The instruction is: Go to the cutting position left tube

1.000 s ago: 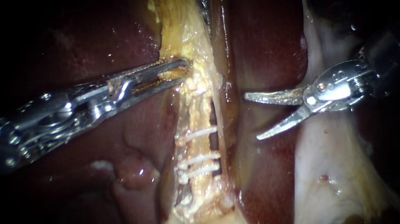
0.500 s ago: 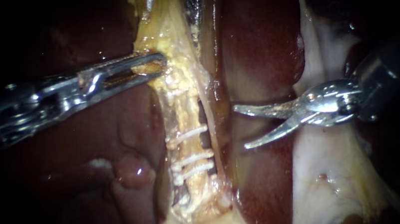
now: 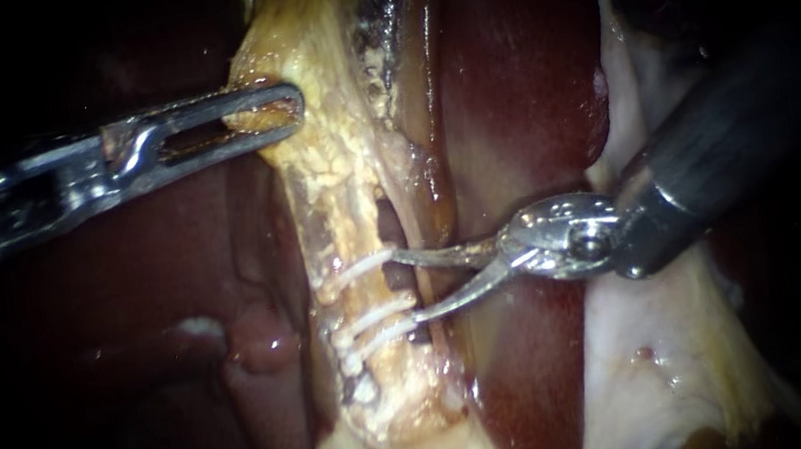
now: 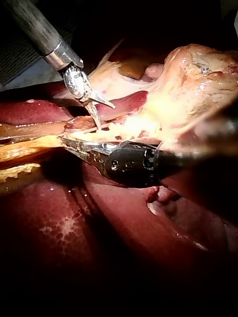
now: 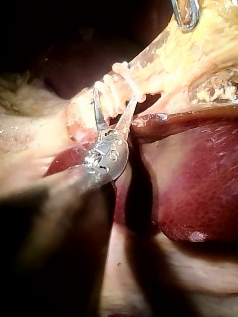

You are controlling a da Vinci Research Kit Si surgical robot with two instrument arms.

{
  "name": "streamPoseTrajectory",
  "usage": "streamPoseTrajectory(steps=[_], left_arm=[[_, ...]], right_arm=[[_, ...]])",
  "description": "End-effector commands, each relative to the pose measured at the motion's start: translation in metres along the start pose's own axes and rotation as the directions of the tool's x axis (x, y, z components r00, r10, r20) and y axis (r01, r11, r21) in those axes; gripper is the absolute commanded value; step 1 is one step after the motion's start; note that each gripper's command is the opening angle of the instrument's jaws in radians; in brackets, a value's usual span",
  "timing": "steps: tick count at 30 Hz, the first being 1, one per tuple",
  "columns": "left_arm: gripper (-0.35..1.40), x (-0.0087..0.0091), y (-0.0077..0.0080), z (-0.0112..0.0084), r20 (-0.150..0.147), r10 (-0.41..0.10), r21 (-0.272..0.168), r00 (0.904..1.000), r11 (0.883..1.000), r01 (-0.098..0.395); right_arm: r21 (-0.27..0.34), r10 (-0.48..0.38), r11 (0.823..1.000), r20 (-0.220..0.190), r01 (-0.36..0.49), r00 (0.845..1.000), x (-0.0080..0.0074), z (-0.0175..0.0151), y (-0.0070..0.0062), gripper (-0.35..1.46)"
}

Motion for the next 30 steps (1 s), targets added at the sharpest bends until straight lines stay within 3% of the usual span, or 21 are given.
streamPoseTrajectory(steps=[1,7,16,22,30], left_arm=[[-0.35,0.0,0.0,0.0,0.0,0.0,-0.001,1.0,1.0,0.0],[-0.35,0.0001,-0.0002,-0.0003,0.0,0.0,-0.001,1.0,1.0,0.0],[-0.35,0.0001,-0.0002,-0.0003,0.0,0.0,-0.002,1.0,1.0,0.0],[-0.35,0.0001,-0.0002,-0.0003,0.0,0.0,-0.001,1.0,1.0,0.0],[-0.35,0.0001,-0.0002,-0.0003,0.0,0.0,-0.001,1.0,1.0,0.0]], right_arm=[[-0.005,0.003,1.0,0.004,-0.003,1.0,-0.0001,0.0001,0.0003,1.42],[-0.01,0.019,1.0,0.009,-0.019,1.0,-0.0007,0.0007,0.0012,1.42],[0.032,0.029,0.999,0.025,-0.03,0.999,0.0,0.0018,0.0015,1.42],[0.131,0.019,0.991,0.007,-0.02,1.0,-0.0002,0.0027,0.0011,1.37],[0.228,0.001,0.974,-0.023,0.004,1.0,0.0012,0.0044,0.0008,1.32]])
